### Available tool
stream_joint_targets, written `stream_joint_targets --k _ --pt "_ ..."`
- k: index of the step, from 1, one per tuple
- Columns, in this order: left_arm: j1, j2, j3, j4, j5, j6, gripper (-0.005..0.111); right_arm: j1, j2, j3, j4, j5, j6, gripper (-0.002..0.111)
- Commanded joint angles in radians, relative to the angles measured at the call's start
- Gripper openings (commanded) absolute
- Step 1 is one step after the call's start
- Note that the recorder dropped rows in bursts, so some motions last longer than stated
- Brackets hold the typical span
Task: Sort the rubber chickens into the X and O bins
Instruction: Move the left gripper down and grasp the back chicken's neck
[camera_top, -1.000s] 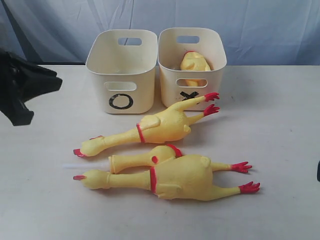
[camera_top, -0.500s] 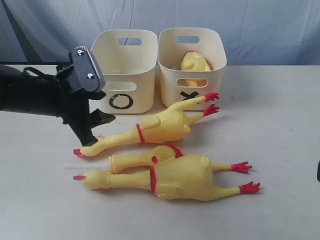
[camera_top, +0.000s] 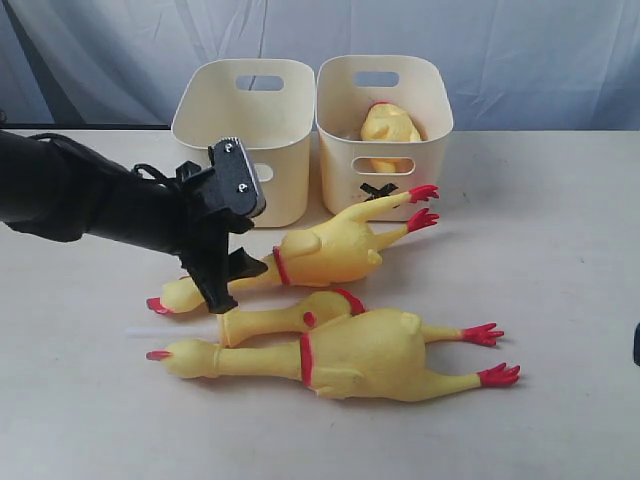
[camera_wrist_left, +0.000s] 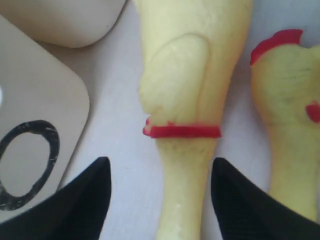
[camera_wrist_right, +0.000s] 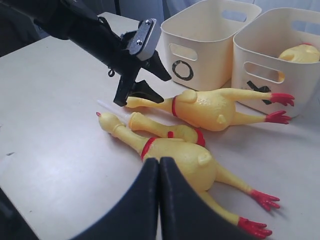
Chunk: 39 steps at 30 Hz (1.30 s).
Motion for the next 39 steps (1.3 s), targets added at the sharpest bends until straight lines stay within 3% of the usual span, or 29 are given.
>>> stream_joint_targets --k 1,23,26,35,39 --pt "-0.007 0.022 -0.004 0.004 0.036 0.03 0.057 -0.005 -0.006 0.007 -0.013 -0.002 -0.001 -0.001" --pt "-0.007 0.157 -0.021 0.004 -0.005 0.03 0.055 -0.005 -0.006 0.007 -0.013 -0.002 -0.001 -0.001" --pt "-0.007 0.159 -0.021 0.004 -0.007 0.03 0.045 -0.005 -0.006 0.007 -0.013 -0.002 -0.001 -0.001" --pt "-0.007 0.159 -0.021 0.002 -0.009 0.03 0.002 -0.005 -0.006 0.007 -0.016 -0.002 -0.001 -0.001" --pt "-0.007 0.148 -0.021 0.009 -0.007 0.03 0.0 -0.005 -0.006 0.007 -0.016 -0.003 -0.001 -0.001"
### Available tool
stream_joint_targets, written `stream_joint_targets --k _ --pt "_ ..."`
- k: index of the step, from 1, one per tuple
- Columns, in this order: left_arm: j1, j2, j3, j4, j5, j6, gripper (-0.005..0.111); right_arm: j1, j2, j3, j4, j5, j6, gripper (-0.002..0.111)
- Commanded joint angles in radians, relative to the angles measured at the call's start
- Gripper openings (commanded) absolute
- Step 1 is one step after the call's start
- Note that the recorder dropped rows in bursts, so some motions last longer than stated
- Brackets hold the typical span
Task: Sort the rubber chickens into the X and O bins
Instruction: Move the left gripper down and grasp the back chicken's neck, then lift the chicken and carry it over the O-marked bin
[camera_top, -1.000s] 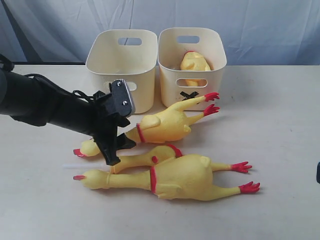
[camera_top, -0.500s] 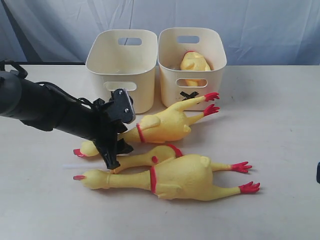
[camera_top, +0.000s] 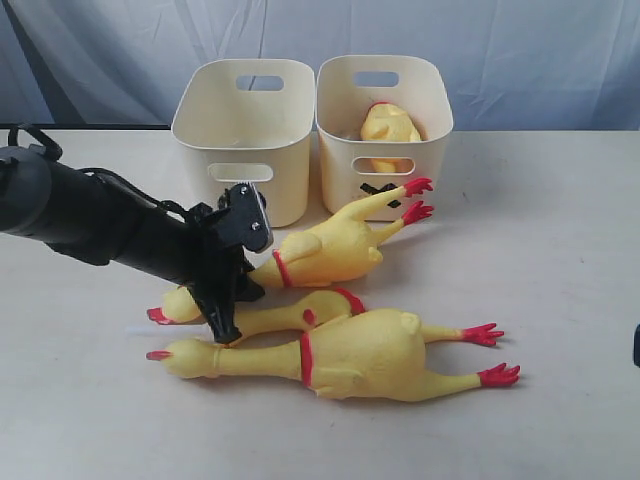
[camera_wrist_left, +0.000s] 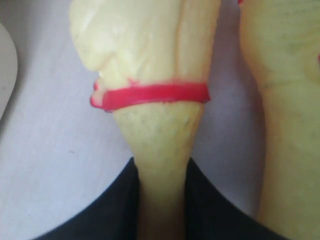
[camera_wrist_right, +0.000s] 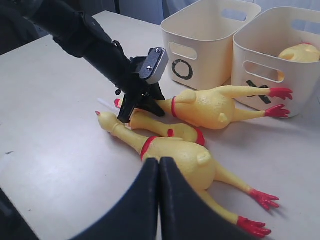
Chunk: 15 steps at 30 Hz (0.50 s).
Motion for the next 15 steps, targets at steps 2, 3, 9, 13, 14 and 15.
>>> stream_joint_targets --k 2,3,9,13,14,15 --pt "-0.002 -0.017 0.002 0.013 0.008 0.03 0.0 -0.005 -0.006 0.006 -0.013 -0.007 -0.001 -0.001" --pt "-0.002 -0.027 0.002 0.022 0.015 0.03 0.0 -0.005 -0.006 0.006 -0.013 -0.009 -0.001 -0.001" --pt "-0.002 -0.084 0.002 0.186 0.122 0.03 0.0 -0.005 -0.006 0.006 -0.016 -0.011 -0.001 -0.001" --pt "-0.002 -0.127 0.002 0.252 0.205 0.007 0.0 -0.005 -0.006 0.006 -0.021 -0.011 -0.001 -0.001" --pt "-0.002 -0.138 0.002 0.252 0.216 -0.005 0.0 -0.005 -0.006 0.006 -0.021 -0.011 -0.001 -0.001" --pt "-0.002 -0.151 0.002 0.252 0.227 -0.017 0.0 -0.005 -0.006 0.006 -0.021 -0.011 -0.001 -0.001"
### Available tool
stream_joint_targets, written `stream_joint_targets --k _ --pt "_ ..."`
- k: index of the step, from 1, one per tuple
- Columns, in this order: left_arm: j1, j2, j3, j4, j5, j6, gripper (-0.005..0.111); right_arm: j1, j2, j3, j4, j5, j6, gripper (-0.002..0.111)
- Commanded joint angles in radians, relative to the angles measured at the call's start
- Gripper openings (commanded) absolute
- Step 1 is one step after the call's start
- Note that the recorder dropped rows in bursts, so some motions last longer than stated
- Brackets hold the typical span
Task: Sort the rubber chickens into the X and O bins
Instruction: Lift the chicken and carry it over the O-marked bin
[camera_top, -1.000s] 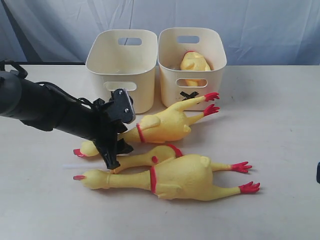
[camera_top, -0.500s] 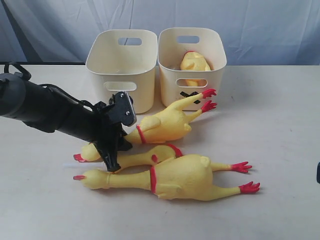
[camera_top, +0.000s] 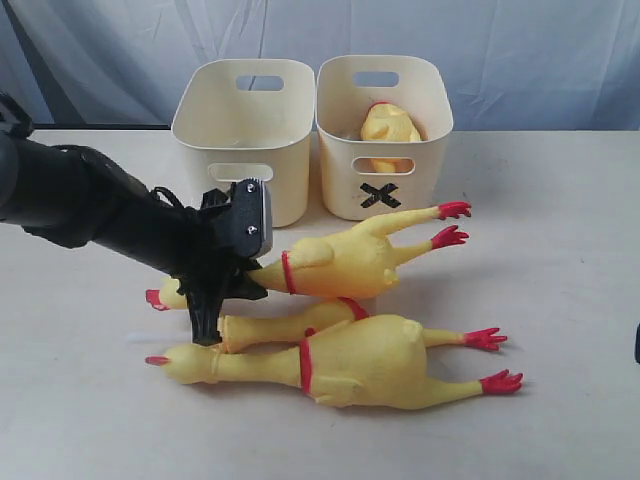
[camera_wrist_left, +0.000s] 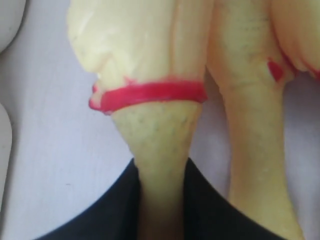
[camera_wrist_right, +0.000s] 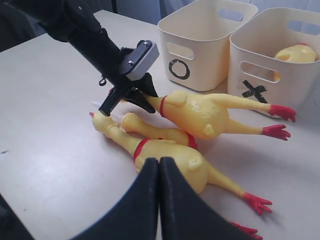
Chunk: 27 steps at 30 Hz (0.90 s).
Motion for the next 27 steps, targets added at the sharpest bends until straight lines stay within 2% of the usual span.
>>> stream_joint_targets --k 1,11,14,16,17,19,22,27 --pt "-0.002 -0.066 0.002 0.028 0.086 -0.033 0.0 -0.005 -0.006 0.006 -0.009 -0.009 -0.001 -0.001" --pt "-0.002 -0.256 0.002 -0.047 0.05 -0.202 0.0 -0.005 -0.006 0.006 -0.009 -0.009 -0.001 -0.001" --pt "-0.002 -0.319 0.002 -0.12 -0.059 -0.291 0.0 -0.005 -0.006 0.006 -0.009 -0.007 -0.001 -0.001" --pt "-0.002 -0.359 0.002 -0.177 -0.188 -0.343 0.0 -0.005 -0.006 0.006 -0.009 -0.007 -0.001 -0.001" --pt "-0.002 -0.389 -0.001 -0.232 -0.302 -0.356 0.0 -0.005 -0.006 0.006 -0.009 -0.007 -0.001 -0.001" --pt "-0.002 -0.409 -0.021 -0.264 -0.379 -0.369 0.0 -0.005 -0.006 0.006 -0.009 -0.007 -0.001 -0.001" --pt "-0.002 -0.409 -0.065 -0.284 -0.391 -0.371 0.0 -0.005 -0.006 0.006 -0.009 -0.007 -0.001 -0.001" --pt "-0.002 -0.406 -0.139 -0.485 -0.458 -0.371 0.0 -0.005 -0.006 0.006 -0.009 -0.007 0.001 -0.001"
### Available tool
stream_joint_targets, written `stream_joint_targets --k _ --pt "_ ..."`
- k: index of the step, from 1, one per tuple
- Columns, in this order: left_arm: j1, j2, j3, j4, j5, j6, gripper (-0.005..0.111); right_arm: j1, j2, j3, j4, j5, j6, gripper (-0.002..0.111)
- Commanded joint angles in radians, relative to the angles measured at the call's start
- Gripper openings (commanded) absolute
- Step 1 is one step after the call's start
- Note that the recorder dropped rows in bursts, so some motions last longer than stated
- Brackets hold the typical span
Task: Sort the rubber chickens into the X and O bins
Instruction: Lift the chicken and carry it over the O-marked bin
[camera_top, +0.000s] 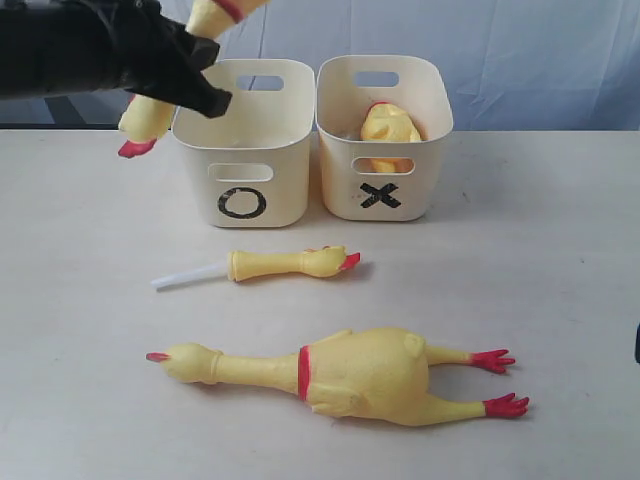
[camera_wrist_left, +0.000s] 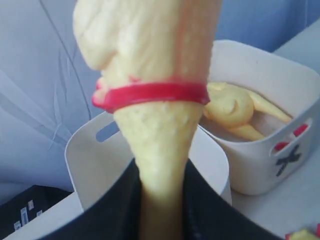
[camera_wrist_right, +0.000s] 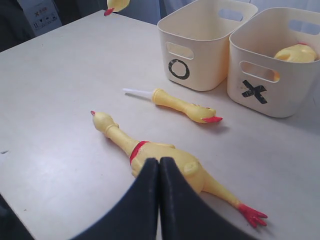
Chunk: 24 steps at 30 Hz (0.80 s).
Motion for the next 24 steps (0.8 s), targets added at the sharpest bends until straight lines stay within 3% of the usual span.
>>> stream_joint_targets --k 1,6,24 --pt "-0.002 -0.008 -0.044 -0.145 -0.069 -0.01 0.0 -0.005 -0.006 0.006 -0.008 -0.007 -0.002 -0.001" --pt "-0.002 -0.008 -0.047 -0.3 -0.133 -0.005 0.0 -0.005 -0.006 0.006 -0.008 -0.007 -0.002 -0.001" --pt "-0.002 -0.001 -0.047 -0.305 -0.163 0.13 0.0 -0.005 -0.006 0.006 0.031 -0.007 -0.002 -0.001"
